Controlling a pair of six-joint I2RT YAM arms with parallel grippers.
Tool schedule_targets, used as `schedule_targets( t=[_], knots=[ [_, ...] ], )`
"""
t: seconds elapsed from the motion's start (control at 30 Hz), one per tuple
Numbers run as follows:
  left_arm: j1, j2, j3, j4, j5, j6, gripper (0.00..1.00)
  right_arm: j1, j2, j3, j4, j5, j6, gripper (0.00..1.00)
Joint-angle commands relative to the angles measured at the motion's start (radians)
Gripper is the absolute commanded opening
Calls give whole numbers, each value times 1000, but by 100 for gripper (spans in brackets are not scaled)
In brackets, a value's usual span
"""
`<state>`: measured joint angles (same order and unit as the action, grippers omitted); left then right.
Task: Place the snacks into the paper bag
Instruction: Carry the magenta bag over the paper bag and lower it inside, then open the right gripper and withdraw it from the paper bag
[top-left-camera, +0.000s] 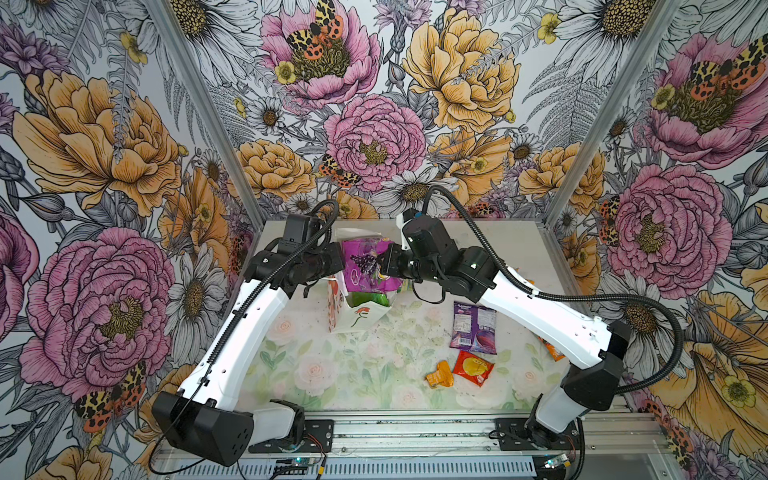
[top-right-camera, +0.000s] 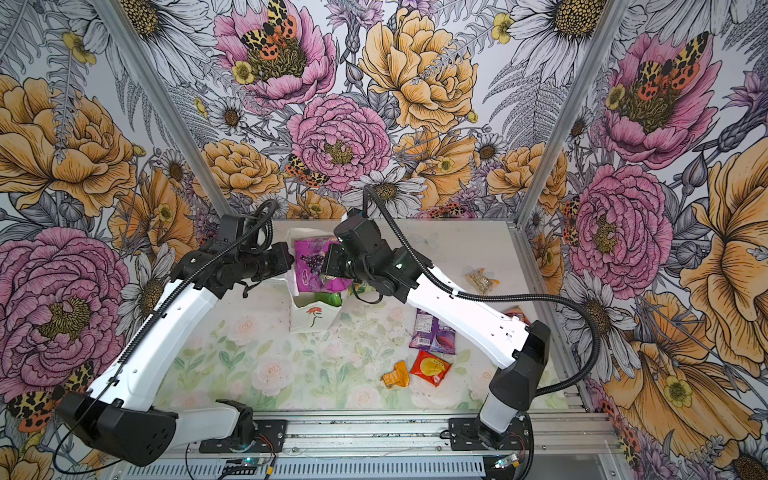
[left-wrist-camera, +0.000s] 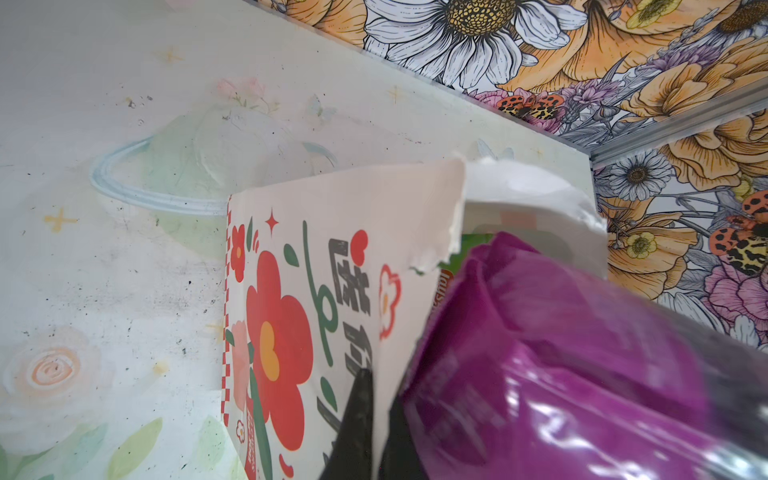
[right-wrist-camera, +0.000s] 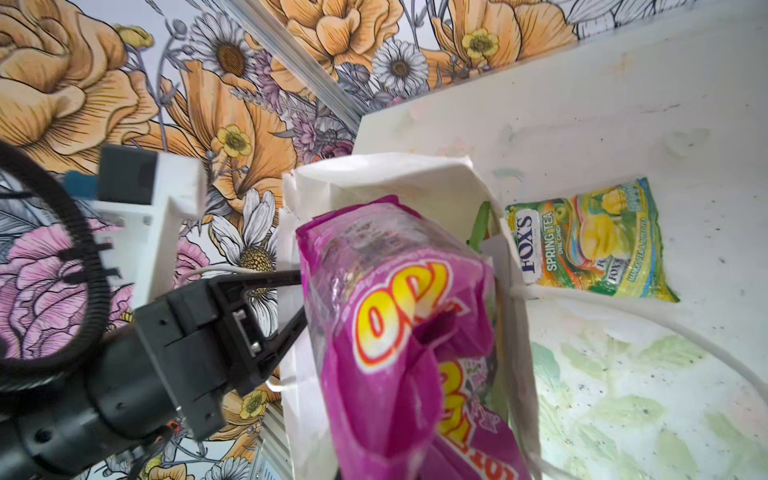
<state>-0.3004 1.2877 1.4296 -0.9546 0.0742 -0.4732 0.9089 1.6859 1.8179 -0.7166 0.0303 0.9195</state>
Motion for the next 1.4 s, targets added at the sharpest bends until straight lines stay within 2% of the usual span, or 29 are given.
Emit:
schedule_targets(
  t=[0.0, 0.17, 0.6, 0.73, 1.03, 1.17, 1.37],
  knots=[
    [-29, 2, 50, 18, 2, -6, 0, 6, 31, 94, 43, 3, -6, 0],
    [-93, -3, 70, 18, -42, 15, 0, 7, 92, 125, 34, 13, -13, 0],
    [-97, -2, 55, 19, -39, 9, 0, 8, 257, 193, 25, 6, -31, 0],
    [-92, 0, 49, 19, -38, 7, 0, 6, 296, 209, 25, -7, -33, 8],
    [-45, -26, 7, 20, -29, 7, 0, 7, 302, 227, 23, -19, -44, 38],
    [-16, -33, -7, 20, -17, 13, 0, 7, 288, 235, 24, -29, -59, 43],
    [39, -46, -27, 20, 5, 30, 0, 9, 229, 272, 25, -88, -109, 46]
  ],
)
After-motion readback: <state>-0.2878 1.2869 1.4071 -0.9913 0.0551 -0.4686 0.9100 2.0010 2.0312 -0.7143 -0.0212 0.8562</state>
